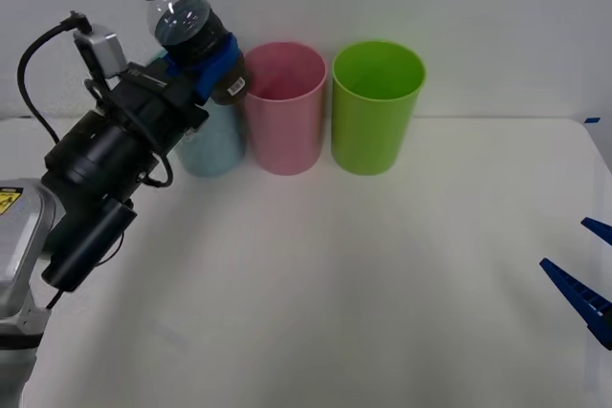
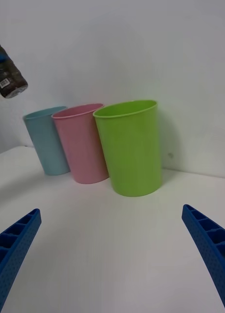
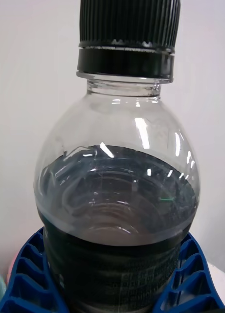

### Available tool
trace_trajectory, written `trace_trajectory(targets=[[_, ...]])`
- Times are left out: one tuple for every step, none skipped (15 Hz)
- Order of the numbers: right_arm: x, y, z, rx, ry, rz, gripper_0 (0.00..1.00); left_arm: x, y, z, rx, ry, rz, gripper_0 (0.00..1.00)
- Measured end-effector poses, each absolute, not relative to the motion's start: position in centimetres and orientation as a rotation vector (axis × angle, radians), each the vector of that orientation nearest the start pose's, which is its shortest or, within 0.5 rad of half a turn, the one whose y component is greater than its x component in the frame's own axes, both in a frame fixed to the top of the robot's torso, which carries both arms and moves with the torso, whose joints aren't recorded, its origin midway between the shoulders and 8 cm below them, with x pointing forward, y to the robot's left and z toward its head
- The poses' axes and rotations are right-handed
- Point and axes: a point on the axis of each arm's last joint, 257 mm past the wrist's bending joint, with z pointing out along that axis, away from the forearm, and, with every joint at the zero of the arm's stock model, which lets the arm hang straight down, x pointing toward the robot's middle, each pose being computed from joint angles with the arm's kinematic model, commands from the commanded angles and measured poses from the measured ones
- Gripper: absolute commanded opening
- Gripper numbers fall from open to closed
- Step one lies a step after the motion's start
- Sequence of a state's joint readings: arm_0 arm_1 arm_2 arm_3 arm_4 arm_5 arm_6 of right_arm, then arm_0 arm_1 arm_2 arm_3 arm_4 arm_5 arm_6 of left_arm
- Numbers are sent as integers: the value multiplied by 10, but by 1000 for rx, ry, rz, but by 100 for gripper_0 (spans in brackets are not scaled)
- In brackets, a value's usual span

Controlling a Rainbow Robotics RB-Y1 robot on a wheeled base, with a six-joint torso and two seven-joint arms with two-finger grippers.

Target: Grasp the object on the table and drop it into the matching bin: aluminum can to the light blue bin, PET bottle to the pink bin.

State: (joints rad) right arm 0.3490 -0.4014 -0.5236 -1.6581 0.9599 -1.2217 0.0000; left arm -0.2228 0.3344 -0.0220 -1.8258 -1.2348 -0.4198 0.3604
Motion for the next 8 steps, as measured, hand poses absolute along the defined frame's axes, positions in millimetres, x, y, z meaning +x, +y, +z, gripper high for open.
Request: trace_trajectory(targets=[[342,-330,-169,-465,1441,567,100,533,119,13,309,1179,-689,0],[342,-330,-169,-465,1441,567,100,545,112,12,310,1188,-689,0],[342,-330,-169,-465,1441,567,100,557,105,14,313,1194,-685,0],[342,-330,-169,-465,1441,567,100,570,100,14,311,1203,-679,0],[342,-330,-169,-465,1441,567,100,580,95,16,312,1207,-676,0],[342,-330,-169,-465,1441,567,100,590,91,17,314,1214,-669,0],[342,-330,-169,-465,1441,567,100,601,86,17,316,1223,-656,0],[342,-330,-169,-465,1441,567,100,612,82,16,316,1233,-640,0]])
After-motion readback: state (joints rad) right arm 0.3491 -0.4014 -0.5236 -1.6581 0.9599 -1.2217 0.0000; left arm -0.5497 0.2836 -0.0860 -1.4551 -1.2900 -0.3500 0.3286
